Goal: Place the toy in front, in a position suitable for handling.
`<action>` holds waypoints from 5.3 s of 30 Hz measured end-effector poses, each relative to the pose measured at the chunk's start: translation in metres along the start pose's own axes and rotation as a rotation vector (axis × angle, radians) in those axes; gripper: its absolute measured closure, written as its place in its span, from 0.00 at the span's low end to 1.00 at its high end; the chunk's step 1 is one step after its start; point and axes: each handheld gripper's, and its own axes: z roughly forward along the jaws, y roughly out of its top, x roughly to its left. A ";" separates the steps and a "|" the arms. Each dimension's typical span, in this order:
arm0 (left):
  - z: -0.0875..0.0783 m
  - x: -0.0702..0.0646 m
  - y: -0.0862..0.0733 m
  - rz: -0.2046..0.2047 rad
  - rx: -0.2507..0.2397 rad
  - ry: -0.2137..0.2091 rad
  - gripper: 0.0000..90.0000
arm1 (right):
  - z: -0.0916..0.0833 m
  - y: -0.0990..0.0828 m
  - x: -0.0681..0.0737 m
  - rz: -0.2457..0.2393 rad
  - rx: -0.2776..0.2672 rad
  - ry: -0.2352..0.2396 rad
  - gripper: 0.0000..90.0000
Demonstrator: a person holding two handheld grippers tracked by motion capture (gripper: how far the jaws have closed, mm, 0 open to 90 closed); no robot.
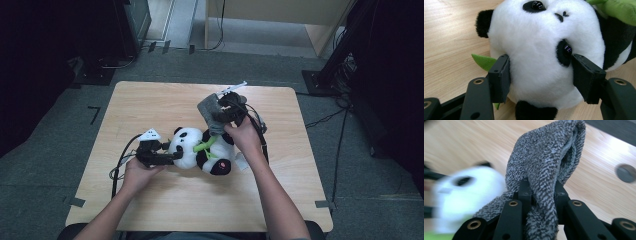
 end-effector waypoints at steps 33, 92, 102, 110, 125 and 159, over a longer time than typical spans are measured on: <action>0.020 -0.009 -0.011 0.091 -0.039 0.082 0.27 | 0.048 -0.024 -0.004 0.093 0.051 0.212 0.85; 0.013 -0.009 0.000 0.069 -0.017 0.093 0.51 | 0.050 -0.008 0.072 -0.047 0.094 0.319 0.86; 0.013 -0.010 0.000 0.062 -0.028 0.094 0.51 | 0.050 -0.004 0.057 -0.053 0.107 0.296 0.86; 0.013 -0.011 0.000 0.069 -0.025 0.103 0.51 | 0.049 -0.001 0.047 -0.025 0.105 0.294 0.86; 0.014 -0.010 -0.002 0.072 -0.016 0.094 0.51 | 0.047 0.005 0.014 0.061 0.101 0.240 0.85; 0.015 -0.008 -0.007 0.077 -0.013 0.073 0.49 | -0.023 -0.003 -0.031 0.123 -0.079 0.170 0.86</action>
